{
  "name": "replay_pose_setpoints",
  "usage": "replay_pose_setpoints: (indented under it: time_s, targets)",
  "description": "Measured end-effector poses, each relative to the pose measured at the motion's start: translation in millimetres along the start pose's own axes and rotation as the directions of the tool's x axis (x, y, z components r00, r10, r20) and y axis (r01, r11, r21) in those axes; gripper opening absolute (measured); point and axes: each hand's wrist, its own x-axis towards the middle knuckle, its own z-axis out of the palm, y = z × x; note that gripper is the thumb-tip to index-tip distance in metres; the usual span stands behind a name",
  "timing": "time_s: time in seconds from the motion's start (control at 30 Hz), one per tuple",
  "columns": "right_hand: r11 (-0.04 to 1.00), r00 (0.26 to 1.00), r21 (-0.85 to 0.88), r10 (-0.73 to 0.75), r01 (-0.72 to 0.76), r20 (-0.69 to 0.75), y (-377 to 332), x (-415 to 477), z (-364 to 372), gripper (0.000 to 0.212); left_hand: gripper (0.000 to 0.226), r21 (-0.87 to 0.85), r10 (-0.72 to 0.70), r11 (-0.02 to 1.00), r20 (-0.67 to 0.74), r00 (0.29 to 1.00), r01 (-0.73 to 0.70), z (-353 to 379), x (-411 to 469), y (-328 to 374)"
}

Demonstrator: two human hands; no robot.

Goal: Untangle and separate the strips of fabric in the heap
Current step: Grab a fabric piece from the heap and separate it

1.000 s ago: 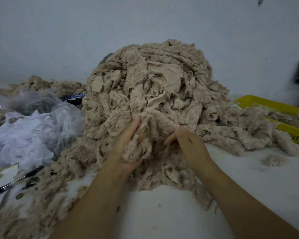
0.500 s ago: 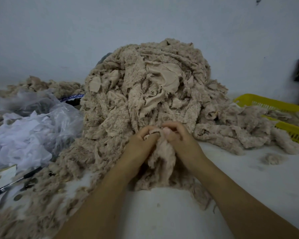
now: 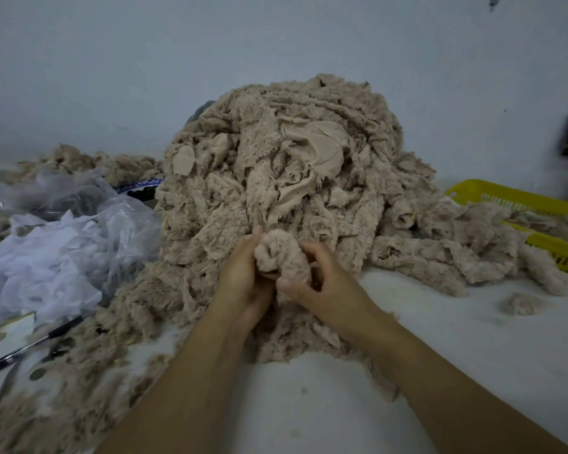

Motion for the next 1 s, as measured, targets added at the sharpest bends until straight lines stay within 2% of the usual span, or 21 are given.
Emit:
replay_pose_setpoints:
  time_s: [0.1,0.17,0.23,0.27,0.37,0.43,0.47,0.5,0.53,0.57,0.6,0.63,0.67,0.7,0.73,0.8,0.83,0.87,0.93,1.0]
  targets:
    - [0.987,0.998,-0.16,-0.038,0.031,-0.043,0,2,9,0.067,0.055,0.038,-0.092,0.996,0.169,0.981,0.087,4,-5,-5]
    - [0.977,0.985,-0.214,-0.047,0.01,-0.168,1,6,5,0.058,0.061,0.092,-0.09,0.994,0.314,0.945,0.064,7,-7,-10]
    - [0.992,0.963,-0.118,0.008,-0.041,-0.271,5,8,-5,0.048,0.062,0.157,-0.077,0.987,0.39,0.918,0.016,8,-5,-15]
    - [0.996,0.955,-0.066,0.041,-0.063,-0.294,7,8,-8,0.043,0.062,0.198,-0.08,0.98,0.408,0.909,-0.003,8,-5,-16]
    - [0.991,0.952,-0.078,0.085,-0.113,-0.295,10,10,-13,0.019,0.055,0.324,-0.082,0.944,0.396,0.915,-0.055,7,-4,-17]
    - [0.994,0.933,0.099,0.086,-0.054,-0.349,7,14,-19,0.01,0.046,0.341,-0.033,0.937,0.311,0.95,-0.079,7,-1,-17]
    - [0.959,0.889,0.282,0.125,0.004,-0.44,5,16,-26,0.015,0.041,0.322,0.005,0.943,0.25,0.968,-0.088,6,2,-16]
    - [0.859,0.827,0.501,0.207,0.102,-0.522,3,17,-37,0.017,0.037,0.304,0.041,0.947,0.191,0.981,-0.099,4,5,-16]
    - [0.698,0.784,0.681,0.287,0.222,-0.55,2,18,-48,0.02,0.034,0.311,0.076,0.943,0.14,0.987,-0.117,2,7,-16]
    - [0.545,0.77,0.783,0.347,0.299,-0.535,4,17,-56,0.031,0.032,0.337,0.108,0.931,0.107,0.988,-0.138,0,8,-16]
    - [0.456,0.777,0.838,0.394,0.299,-0.491,8,15,-59,0.046,0.03,0.372,0.136,0.914,0.093,0.986,-0.161,-2,9,-17]
    - [0.445,0.793,0.864,0.426,0.235,-0.435,12,14,-59,0.054,0.028,0.408,0.156,0.895,0.091,0.984,-0.18,-3,10,-18]
    - [0.492,0.801,0.858,0.451,0.145,-0.394,17,14,-55,0.055,0.025,0.446,0.17,0.874,0.092,0.981,-0.194,-3,10,-20]
    - [0.584,0.806,0.811,0.457,0.047,-0.376,19,15,-48,0.048,0.024,0.482,0.181,0.852,0.095,0.979,-0.204,-4,9,-22]
    - [0.71,0.817,0.702,0.433,-0.048,-0.381,21,17,-41,0.037,0.022,0.516,0.185,0.83,0.098,0.978,-0.209,-4,8,-24]
    - [0.923,0.862,0.332,0.324,-0.197,-0.389,21,20,-30,0.022,0.021,0.564,0.177,0.8,0.109,0.978,-0.208,-3,7,-27]
    - [0.959,0.896,0.175,0.273,-0.224,-0.35,22,22,-26,0.022,0.021,0.571,0.174,0.794,0.114,0.978,-0.208,-3,6,-28]
    - [0.97,0.923,0.096,0.242,-0.223,-0.299,24,23,-23,0.022,0.021,0.575,0.171,0.792,0.118,0.978,-0.208,-3,6,-28]
    - [0.971,0.946,0.103,0.234,-0.215,-0.227,23,21,-21,0.027,0.021,0.575,0.161,0.793,0.119,0.98,-0.2,-2,6,-28]
    - [0.984,0.959,0.07,0.174,-0.163,-0.223,19,19,-24,0.031,0.02,0.561,0.16,0.804,0.119,0.98,-0.199,-3,7,-28]
